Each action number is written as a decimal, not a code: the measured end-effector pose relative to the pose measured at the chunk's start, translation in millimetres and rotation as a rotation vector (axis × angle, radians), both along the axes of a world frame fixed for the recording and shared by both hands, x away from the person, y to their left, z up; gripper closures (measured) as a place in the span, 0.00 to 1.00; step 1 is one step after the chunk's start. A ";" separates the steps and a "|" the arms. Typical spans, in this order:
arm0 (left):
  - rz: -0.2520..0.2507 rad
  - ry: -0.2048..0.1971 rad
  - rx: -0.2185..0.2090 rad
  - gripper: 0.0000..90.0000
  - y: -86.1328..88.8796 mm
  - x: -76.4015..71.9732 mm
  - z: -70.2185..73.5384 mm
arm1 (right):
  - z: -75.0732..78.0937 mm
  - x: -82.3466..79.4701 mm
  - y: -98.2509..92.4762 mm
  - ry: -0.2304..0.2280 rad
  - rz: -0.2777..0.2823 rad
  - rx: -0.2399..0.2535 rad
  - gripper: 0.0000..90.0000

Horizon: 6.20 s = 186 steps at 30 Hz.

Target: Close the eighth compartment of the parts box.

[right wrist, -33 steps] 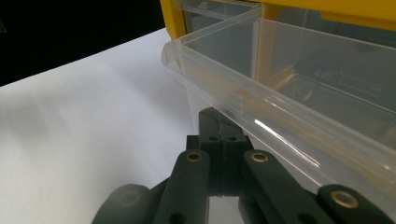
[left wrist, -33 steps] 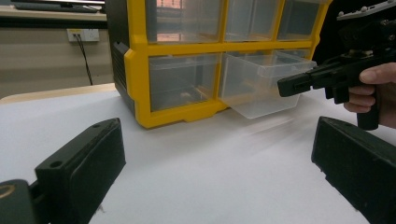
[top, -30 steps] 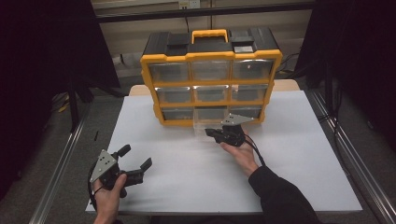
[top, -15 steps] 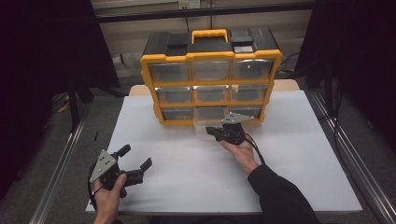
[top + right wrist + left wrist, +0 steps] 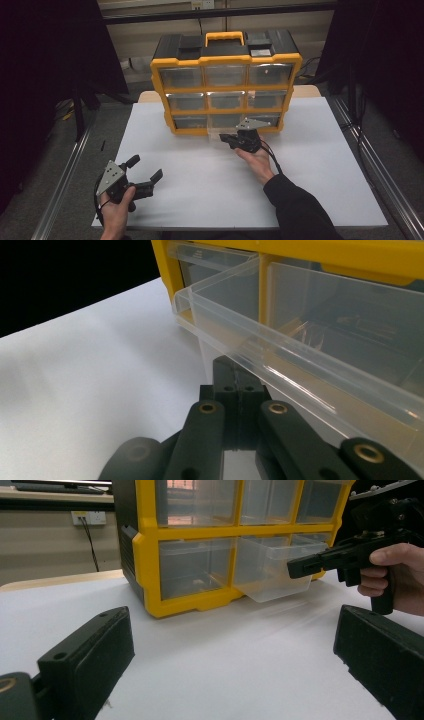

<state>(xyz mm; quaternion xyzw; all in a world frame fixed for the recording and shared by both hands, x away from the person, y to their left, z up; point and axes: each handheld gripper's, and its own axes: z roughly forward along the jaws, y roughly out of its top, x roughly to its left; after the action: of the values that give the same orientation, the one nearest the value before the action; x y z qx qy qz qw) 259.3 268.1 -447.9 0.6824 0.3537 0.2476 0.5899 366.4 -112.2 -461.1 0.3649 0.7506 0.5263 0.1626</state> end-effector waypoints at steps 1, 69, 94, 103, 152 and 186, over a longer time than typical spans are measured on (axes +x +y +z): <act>0.000 0.000 0.000 0.03 0.1 0.1 0.0 | -0.1 0.4 -0.1 0.000 -0.002 0.002 1.00; 0.005 0.003 -0.007 0.03 0.9 -0.2 0.0 | -0.5 17.9 -1.5 -0.001 -0.057 0.002 1.00; -0.002 0.000 -0.007 0.03 1.9 -0.2 0.3 | -0.2 25.9 0.0 -0.006 -0.076 -0.012 1.00; 0.003 0.000 -0.011 0.03 1.3 -0.1 0.2 | 0.6 30.0 1.5 -0.005 -0.084 -0.018 1.00; 0.005 0.006 -0.008 0.03 2.2 2.9 -0.5 | 3.6 54.7 3.0 0.003 -0.131 -0.062 1.00; -0.004 0.007 0.009 0.03 2.5 0.5 -1.0 | 7.0 0.0 -20.4 -0.042 -0.137 0.051 0.08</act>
<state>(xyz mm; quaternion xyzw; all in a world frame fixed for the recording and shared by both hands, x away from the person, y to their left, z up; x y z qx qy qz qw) 259.8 270.6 -449.0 0.6867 0.3534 0.2457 0.5858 366.4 -132.6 -454.2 0.4084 0.7067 0.5402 0.2050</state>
